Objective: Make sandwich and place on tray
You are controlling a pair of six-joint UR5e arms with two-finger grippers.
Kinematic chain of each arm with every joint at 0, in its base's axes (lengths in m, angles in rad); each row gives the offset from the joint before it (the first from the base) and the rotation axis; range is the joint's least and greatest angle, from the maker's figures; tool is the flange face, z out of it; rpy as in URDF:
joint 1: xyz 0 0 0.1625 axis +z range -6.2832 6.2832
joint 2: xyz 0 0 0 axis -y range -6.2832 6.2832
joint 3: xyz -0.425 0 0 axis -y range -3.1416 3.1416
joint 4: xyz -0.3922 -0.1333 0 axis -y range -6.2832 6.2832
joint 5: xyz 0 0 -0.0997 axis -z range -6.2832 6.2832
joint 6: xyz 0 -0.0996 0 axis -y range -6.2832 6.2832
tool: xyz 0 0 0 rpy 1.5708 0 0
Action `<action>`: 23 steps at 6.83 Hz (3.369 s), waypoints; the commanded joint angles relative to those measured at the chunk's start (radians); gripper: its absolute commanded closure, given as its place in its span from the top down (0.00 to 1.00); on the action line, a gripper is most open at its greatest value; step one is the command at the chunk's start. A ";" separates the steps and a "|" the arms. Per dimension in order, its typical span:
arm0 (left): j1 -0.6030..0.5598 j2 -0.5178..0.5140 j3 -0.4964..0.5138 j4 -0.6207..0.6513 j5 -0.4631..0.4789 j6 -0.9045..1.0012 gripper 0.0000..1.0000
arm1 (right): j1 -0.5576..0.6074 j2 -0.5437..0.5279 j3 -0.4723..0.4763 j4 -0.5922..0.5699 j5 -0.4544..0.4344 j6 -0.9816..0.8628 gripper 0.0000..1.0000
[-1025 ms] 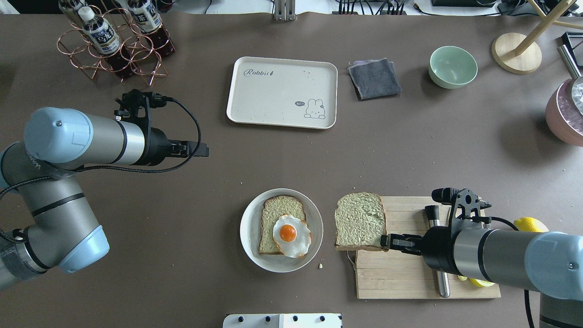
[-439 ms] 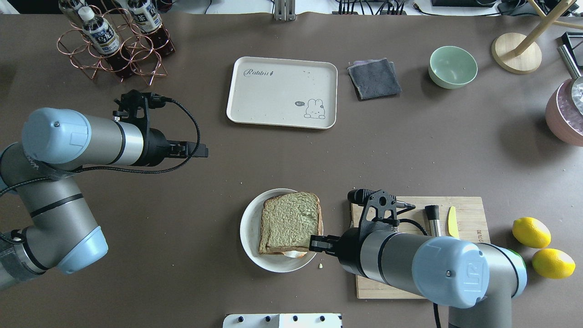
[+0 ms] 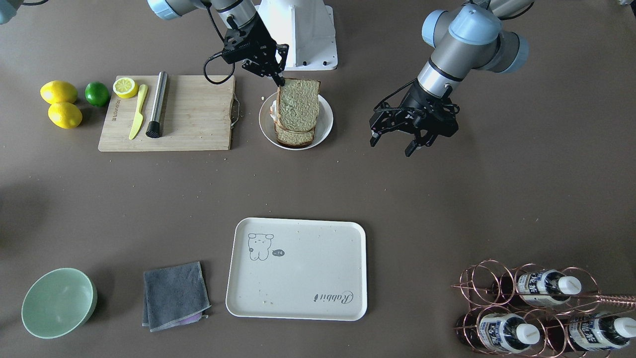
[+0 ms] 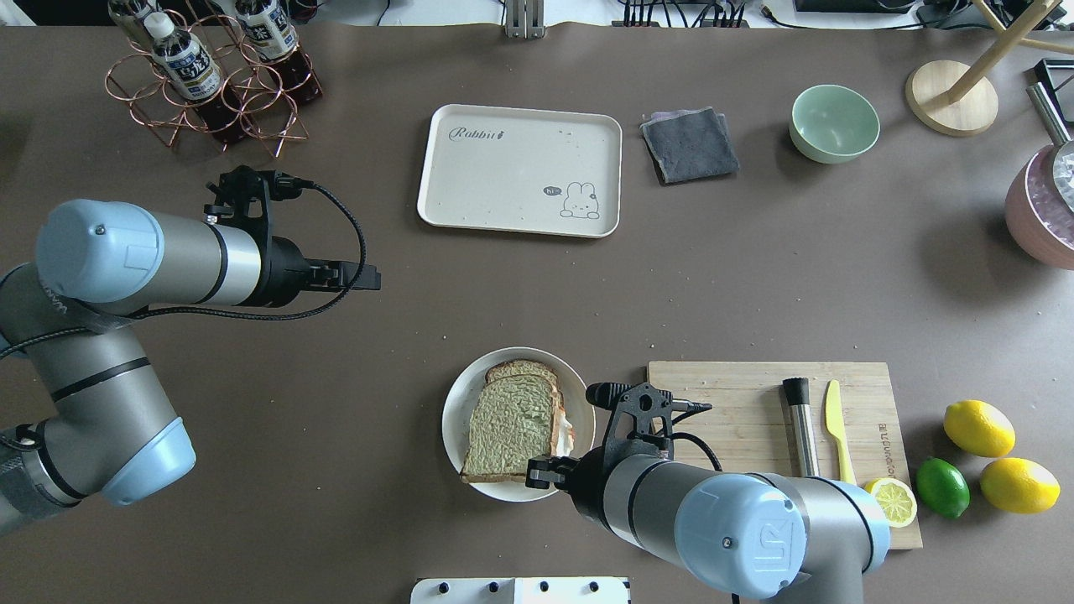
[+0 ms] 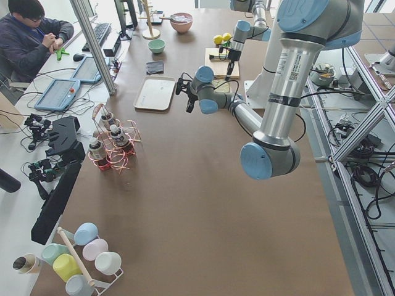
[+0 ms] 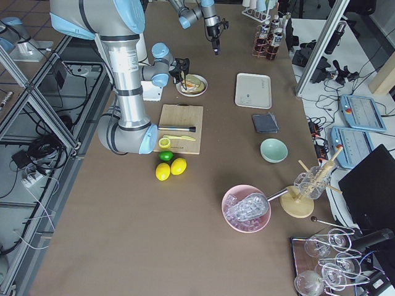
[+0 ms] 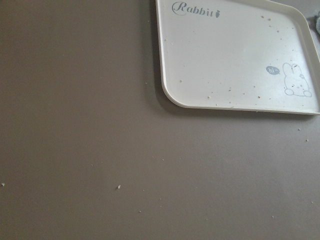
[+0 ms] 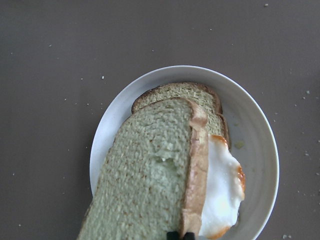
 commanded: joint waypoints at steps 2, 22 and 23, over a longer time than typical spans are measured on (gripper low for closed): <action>0.001 -0.001 -0.003 -0.002 0.000 -0.013 0.98 | -0.006 -0.005 -0.022 0.001 -0.033 -0.003 0.00; 0.376 -0.054 0.023 0.000 0.199 -0.265 0.41 | 1.353 -0.499 -0.027 -0.470 0.844 -1.664 1.00; 0.374 -0.059 0.030 0.000 0.198 -0.263 0.40 | 1.353 -0.499 -0.032 -0.469 0.845 -1.664 1.00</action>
